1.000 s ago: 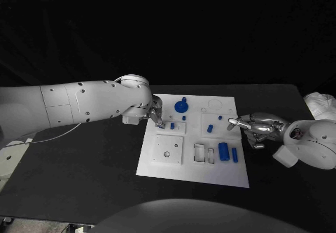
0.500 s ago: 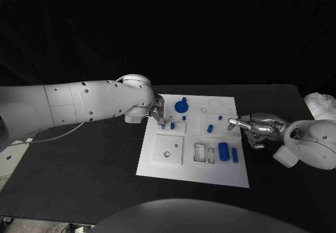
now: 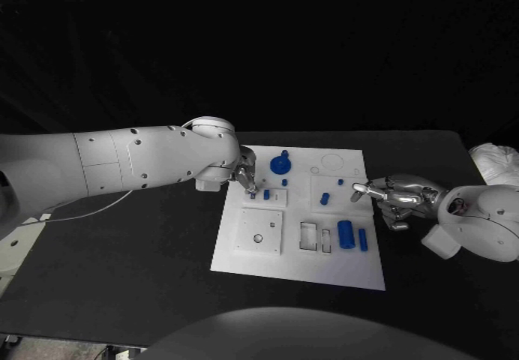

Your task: Assemble the parts on the task board

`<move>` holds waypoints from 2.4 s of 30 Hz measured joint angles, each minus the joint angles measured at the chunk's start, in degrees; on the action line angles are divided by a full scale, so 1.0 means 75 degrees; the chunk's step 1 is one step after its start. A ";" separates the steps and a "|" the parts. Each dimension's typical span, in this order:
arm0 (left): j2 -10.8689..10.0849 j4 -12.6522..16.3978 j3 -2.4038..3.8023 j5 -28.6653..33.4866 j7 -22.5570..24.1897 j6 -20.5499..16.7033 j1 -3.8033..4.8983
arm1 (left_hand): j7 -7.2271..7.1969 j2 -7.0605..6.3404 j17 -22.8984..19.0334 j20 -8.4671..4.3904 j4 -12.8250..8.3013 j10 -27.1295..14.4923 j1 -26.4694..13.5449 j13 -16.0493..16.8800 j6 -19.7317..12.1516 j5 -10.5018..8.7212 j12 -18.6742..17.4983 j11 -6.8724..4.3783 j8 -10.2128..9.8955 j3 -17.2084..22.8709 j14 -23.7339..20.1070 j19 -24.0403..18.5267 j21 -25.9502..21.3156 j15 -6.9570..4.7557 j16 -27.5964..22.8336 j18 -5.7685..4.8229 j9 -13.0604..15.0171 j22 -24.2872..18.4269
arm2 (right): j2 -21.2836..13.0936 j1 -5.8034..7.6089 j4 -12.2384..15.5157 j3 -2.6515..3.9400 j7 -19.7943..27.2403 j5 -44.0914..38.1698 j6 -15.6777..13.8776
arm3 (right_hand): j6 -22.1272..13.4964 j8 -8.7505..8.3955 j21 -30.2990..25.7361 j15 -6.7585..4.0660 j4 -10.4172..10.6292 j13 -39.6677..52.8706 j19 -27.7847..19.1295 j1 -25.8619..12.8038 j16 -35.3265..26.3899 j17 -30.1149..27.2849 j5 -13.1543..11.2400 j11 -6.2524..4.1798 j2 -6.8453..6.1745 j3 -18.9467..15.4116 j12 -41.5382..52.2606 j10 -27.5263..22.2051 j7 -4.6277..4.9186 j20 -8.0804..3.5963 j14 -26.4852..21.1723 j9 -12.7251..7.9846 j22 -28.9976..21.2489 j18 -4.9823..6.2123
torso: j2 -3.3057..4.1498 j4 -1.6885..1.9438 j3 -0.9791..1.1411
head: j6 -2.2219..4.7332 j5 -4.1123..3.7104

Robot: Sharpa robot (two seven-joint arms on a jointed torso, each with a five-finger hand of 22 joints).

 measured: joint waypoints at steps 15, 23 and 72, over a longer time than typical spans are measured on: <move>-0.0001 -0.0029 -0.0004 -0.0003 -0.0010 0.0016 -0.0012 | -0.0011 0.0053 0.0000 0.0000 -0.0045 0.0000 0.0053 0.0000 -0.0011 0.0035 0.0000 0.0000 -0.0045 -0.0043 0.0000 0.0000 0.0000 0.0000 0.0000 0.0000 0.0000 0.0000 | -0.0002 0.0000 -0.0004 -0.0002 -0.0008 0.0000 0.0013 | 0.0000 0.0000 0.0000 0.0000 0.0000 0.0000 0.0000 -0.0001 0.0000 0.0000 0.0000 0.0000 -0.0001 0.0000 0.0000 0.0000 0.0000 0.0000 0.0000 0.0000 -0.0001 0.0000 | -0.0006 0.0004 0.0003 | 0.0000 -0.0010; -0.0002 -0.0027 -0.0005 -0.0004 -0.0020 0.0034 -0.0016 | -0.0010 0.0074 -0.0001 0.0000 -0.0075 0.0000 0.0073 -0.0001 -0.0011 0.0080 0.0000 0.0000 -0.0027 -0.0074 0.0000 0.0000 0.0000 0.0000 0.0000 0.0000 -0.0006 0.0005 | -0.0004 -0.0001 -0.0006 -0.0001 -0.0010 0.0000 0.0016 | 0.0000 0.0000 -0.0031 0.0000 0.0000 -0.0003 0.0000 -0.0007 -0.0029 0.0006 0.0000 0.0001 -0.0007 0.0000 0.0000 0.0001 0.0000 0.0000 0.0000 0.0000 -0.0002 0.0000 | -0.0007 0.0003 0.0003 | 0.0000 -0.0005; 0.0022 -0.0063 -0.0013 -0.0001 -0.0067 0.0120 -0.0078 | 0.0037 0.0173 0.0002 0.0000 -0.0159 0.0000 0.0114 -0.0001 -0.0077 0.0198 0.0000 0.0000 -0.0119 -0.0157 0.0000 0.0000 0.0000 0.0000 0.0000 0.0000 -0.0003 0.0003 | -0.0010 -0.0001 -0.0006 0.0000 -0.0075 0.0000 0.0068 | 0.0027 0.0000 -0.0060 0.0000 0.0000 0.0001 0.0001 0.0023 -0.0029 0.0002 0.0000 0.0008 0.0023 -0.0001 -0.0010 0.0008 0.0027 0.0000 0.0000 0.0000 0.0001 0.0000 | -0.0003 -0.0001 0.0002 | 0.0000 0.0017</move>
